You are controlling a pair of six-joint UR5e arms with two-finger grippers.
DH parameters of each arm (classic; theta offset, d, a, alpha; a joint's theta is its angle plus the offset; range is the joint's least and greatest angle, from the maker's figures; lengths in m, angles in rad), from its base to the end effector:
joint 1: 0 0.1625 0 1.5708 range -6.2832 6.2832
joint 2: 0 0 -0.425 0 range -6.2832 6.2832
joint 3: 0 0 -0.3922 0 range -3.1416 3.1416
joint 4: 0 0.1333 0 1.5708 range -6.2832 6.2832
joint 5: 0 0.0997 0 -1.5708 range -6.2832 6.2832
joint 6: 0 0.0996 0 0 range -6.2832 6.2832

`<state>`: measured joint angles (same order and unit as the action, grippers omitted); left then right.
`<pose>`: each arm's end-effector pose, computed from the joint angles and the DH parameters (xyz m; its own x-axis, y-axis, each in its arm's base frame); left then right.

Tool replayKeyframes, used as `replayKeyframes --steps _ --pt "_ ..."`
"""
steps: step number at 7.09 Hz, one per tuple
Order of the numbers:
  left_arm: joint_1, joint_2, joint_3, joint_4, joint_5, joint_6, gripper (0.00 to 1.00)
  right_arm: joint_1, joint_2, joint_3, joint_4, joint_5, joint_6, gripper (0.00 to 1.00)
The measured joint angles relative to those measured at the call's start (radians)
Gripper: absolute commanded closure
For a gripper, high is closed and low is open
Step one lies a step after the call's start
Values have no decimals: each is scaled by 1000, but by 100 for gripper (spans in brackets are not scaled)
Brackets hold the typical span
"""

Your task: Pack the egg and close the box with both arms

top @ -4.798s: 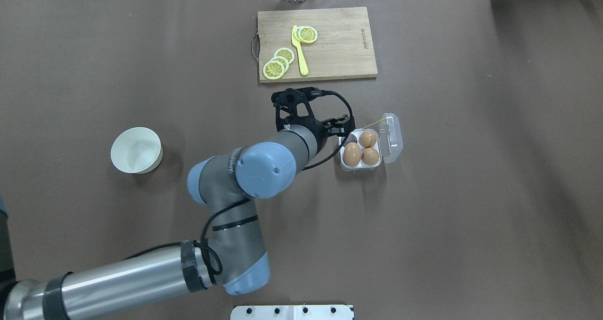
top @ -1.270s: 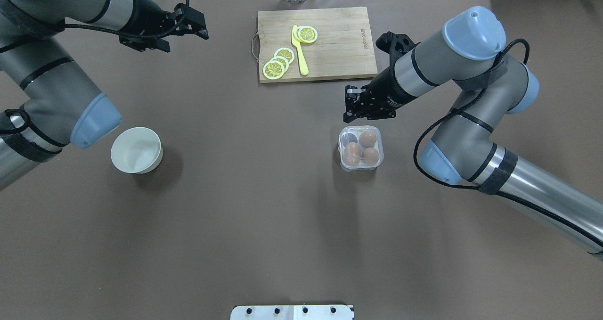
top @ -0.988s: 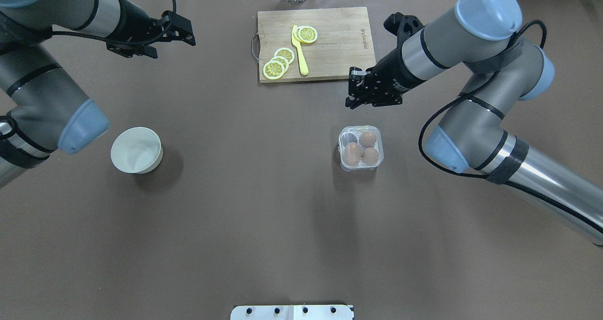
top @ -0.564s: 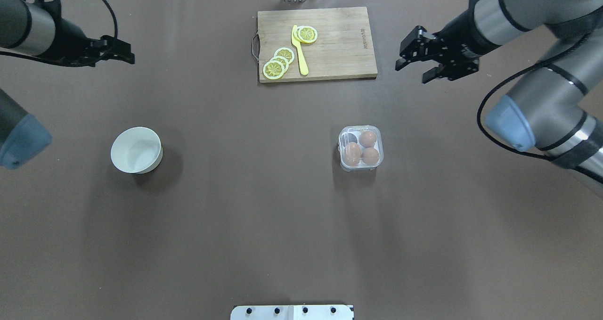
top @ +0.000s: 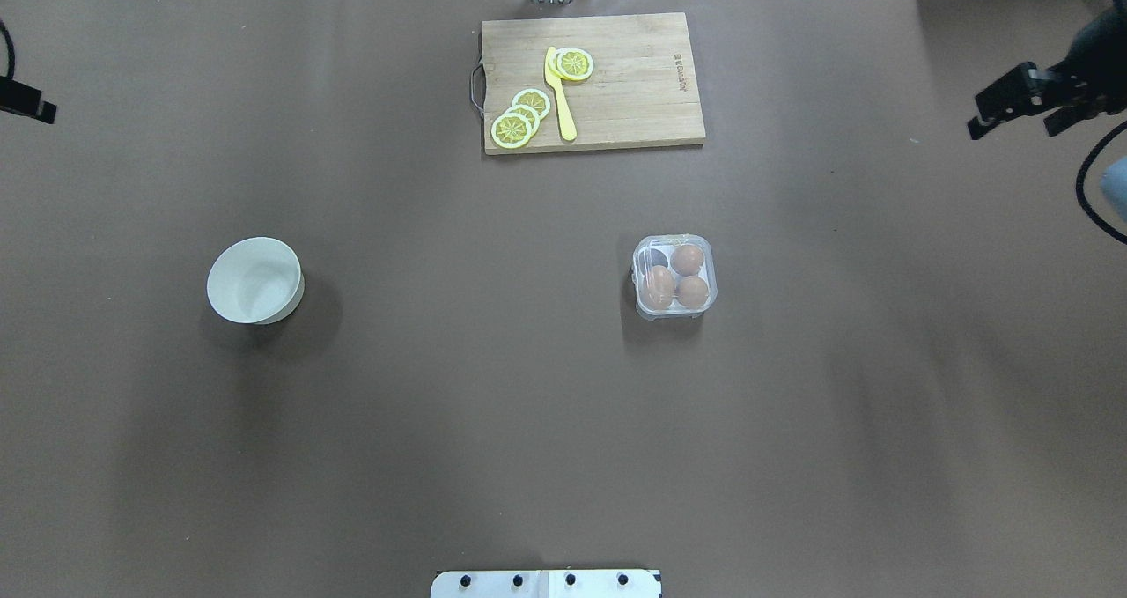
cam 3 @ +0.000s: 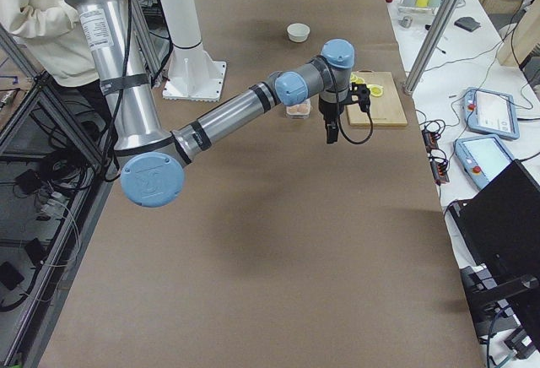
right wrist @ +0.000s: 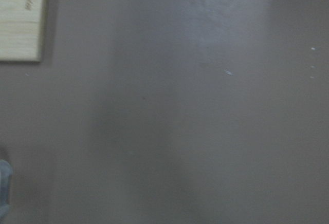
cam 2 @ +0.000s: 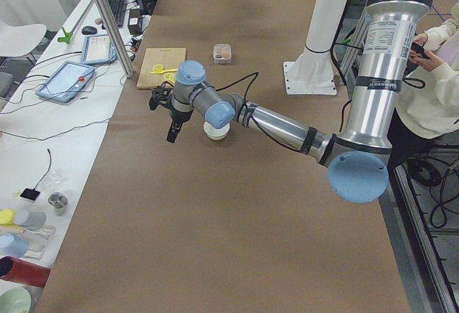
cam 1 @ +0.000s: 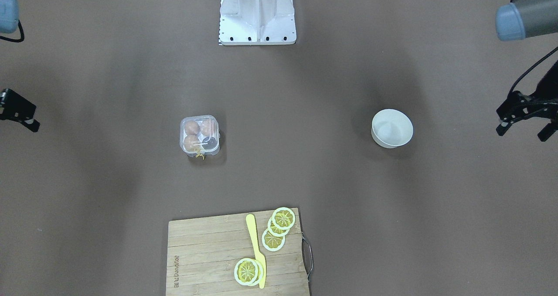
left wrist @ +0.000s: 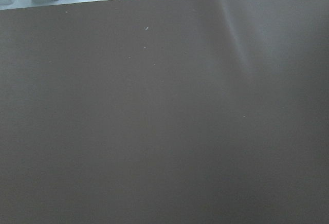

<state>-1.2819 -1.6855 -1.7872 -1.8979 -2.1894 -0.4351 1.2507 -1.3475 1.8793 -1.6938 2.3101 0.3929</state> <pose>0.0837 -0.5469 0.4604 0.7115 0.1992 -0.6738 0.0822 0.9288 0.3613 -0.1111 -0.5456 0.4060 0.6807 -0.1162 0.7233 0.0305 0.9910 0.1305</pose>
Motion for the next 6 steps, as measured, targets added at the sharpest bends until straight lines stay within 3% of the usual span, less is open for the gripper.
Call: replayKeyframes --steps 4,6 --pt "-172 53 43 239 -23 316 2 145 -174 -4 -77 51 -257 0" --pt "-192 108 68 263 -23 384 2 210 -240 -25 -78 61 -349 0"
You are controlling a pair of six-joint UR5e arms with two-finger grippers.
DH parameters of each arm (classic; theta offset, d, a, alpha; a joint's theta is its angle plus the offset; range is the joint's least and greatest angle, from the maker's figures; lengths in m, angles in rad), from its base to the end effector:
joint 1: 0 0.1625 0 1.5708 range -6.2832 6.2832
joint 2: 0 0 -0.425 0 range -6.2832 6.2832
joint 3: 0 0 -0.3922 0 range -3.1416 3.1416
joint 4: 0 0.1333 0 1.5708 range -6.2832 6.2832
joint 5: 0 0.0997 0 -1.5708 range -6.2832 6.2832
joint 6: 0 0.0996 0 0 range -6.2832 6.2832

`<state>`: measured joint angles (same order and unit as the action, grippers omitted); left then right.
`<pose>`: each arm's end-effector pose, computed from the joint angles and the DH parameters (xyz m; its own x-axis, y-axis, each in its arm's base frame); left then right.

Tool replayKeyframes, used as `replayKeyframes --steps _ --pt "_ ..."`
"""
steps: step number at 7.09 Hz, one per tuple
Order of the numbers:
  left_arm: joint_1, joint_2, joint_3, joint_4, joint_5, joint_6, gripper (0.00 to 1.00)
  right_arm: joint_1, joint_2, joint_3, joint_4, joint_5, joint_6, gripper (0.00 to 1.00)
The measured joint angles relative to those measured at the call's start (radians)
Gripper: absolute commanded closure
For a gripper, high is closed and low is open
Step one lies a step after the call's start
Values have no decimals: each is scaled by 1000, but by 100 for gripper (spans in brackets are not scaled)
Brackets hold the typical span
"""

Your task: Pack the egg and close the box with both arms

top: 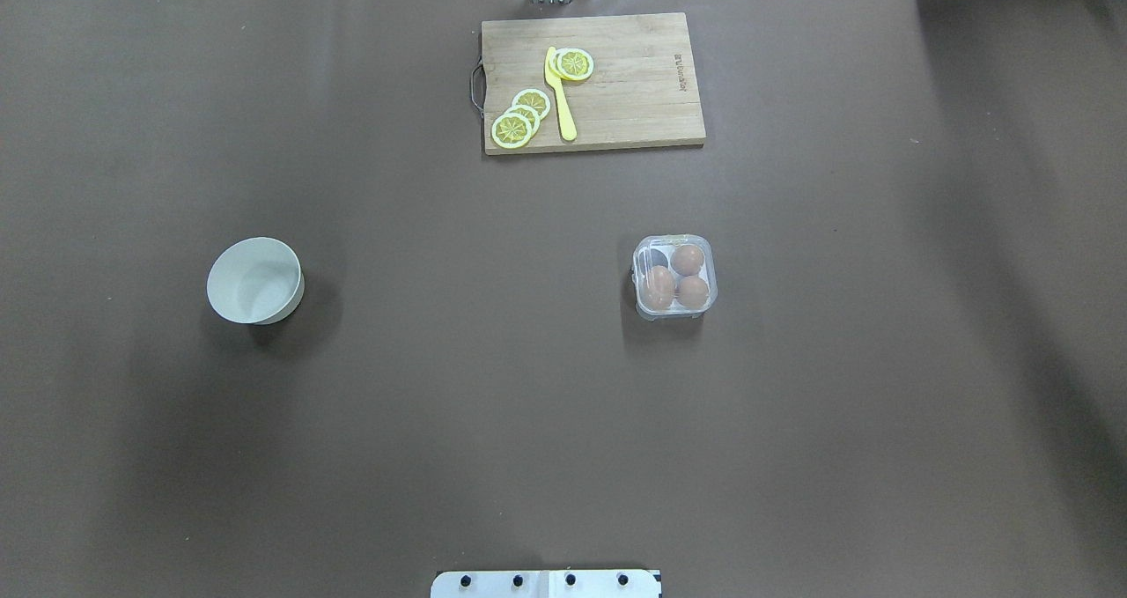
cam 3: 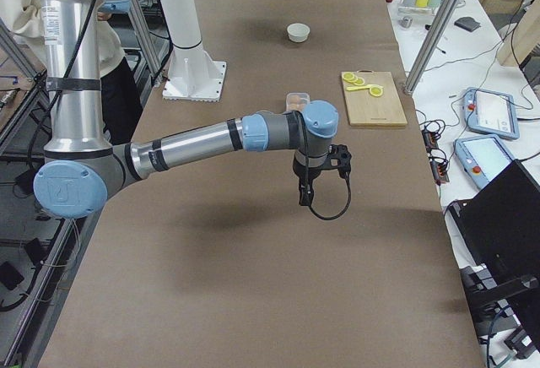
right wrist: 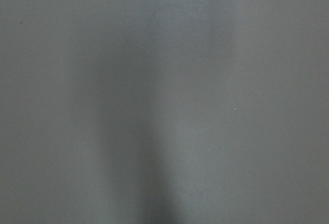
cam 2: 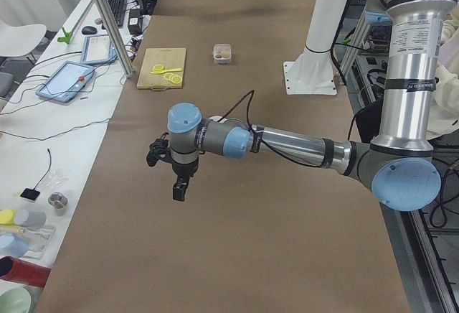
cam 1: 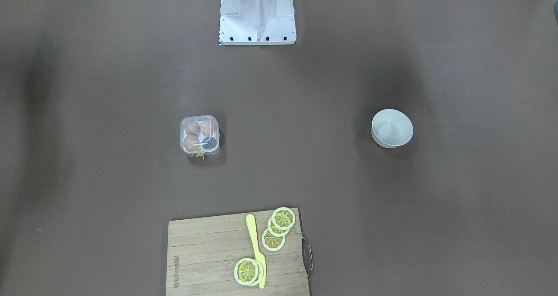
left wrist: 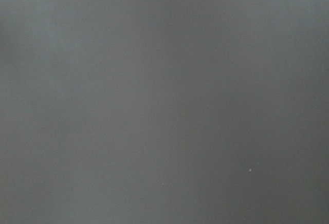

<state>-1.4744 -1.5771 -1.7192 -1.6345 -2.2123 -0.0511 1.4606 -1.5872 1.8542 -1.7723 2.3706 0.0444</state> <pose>-0.0248 -0.5096 0.5834 0.7888 0.1563 -0.5945 -0.0537 0.9810 0.1866 0.0092 -0.4793 0.5467 0.6917 -0.0792 0.7179 0.0791 0.9963 0.0336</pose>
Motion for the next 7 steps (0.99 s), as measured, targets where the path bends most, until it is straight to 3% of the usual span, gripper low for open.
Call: replayKeyframes --steps 7 --pt "-35 36 29 3 -1 8 2 108 53 -150 -31 13 -76 0"
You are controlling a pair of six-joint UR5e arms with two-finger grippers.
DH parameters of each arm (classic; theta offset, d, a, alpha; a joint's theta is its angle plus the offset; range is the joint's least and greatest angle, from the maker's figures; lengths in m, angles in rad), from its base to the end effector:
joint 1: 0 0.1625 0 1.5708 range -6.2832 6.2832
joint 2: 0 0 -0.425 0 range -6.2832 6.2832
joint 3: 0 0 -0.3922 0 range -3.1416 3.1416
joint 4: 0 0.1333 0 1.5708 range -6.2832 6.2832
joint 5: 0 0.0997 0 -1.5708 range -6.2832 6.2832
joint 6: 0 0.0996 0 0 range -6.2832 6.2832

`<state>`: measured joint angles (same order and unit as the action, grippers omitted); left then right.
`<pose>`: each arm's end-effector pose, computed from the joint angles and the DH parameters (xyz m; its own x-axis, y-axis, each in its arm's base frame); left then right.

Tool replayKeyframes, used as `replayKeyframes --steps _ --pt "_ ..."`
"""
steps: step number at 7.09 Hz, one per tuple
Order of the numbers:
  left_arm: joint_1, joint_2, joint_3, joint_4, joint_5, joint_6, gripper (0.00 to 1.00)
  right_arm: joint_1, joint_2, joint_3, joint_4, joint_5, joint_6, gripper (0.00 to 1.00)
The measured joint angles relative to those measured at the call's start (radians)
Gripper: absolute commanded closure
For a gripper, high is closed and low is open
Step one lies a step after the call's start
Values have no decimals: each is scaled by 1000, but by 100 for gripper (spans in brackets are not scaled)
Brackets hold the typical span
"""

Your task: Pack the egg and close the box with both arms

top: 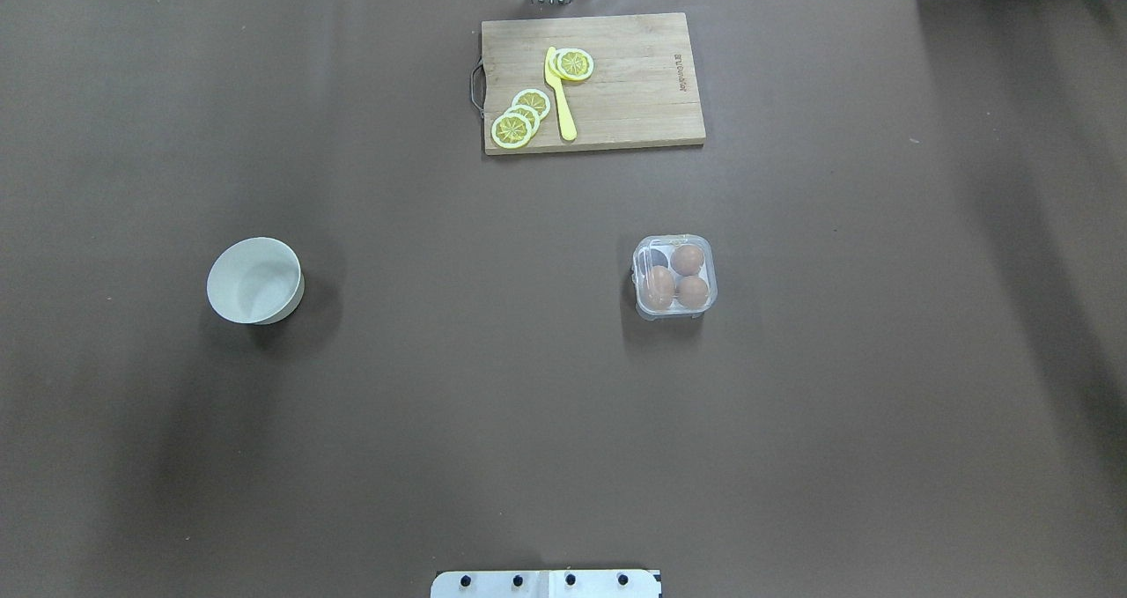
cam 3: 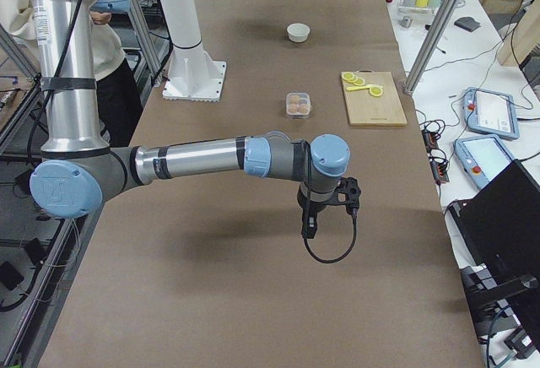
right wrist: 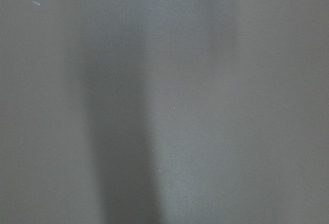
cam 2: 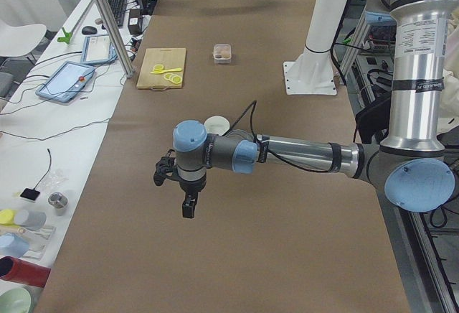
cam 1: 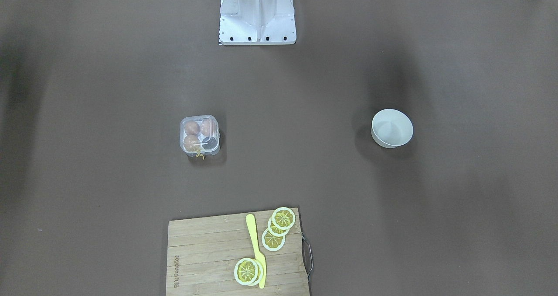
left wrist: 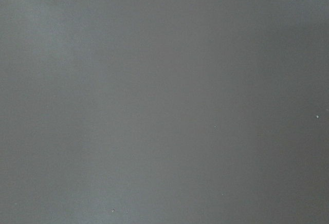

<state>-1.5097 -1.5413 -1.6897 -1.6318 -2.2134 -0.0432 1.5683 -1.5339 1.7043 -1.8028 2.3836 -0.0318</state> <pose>-0.0436 -0.4922 0.6162 0.7954 0.0958 -0.5984 -0.0260 0.9919 0.1241 0.0597 -0.4976 0.5952 0.6872 0.0112 0.7264 0.0244 0.9990 -0.0385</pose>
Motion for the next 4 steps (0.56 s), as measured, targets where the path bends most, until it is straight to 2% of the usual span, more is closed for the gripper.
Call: replayKeyframes --steps 4 --pt "-1 0 1 1 0 -1 2 1 3 3 -3 23 1 0"
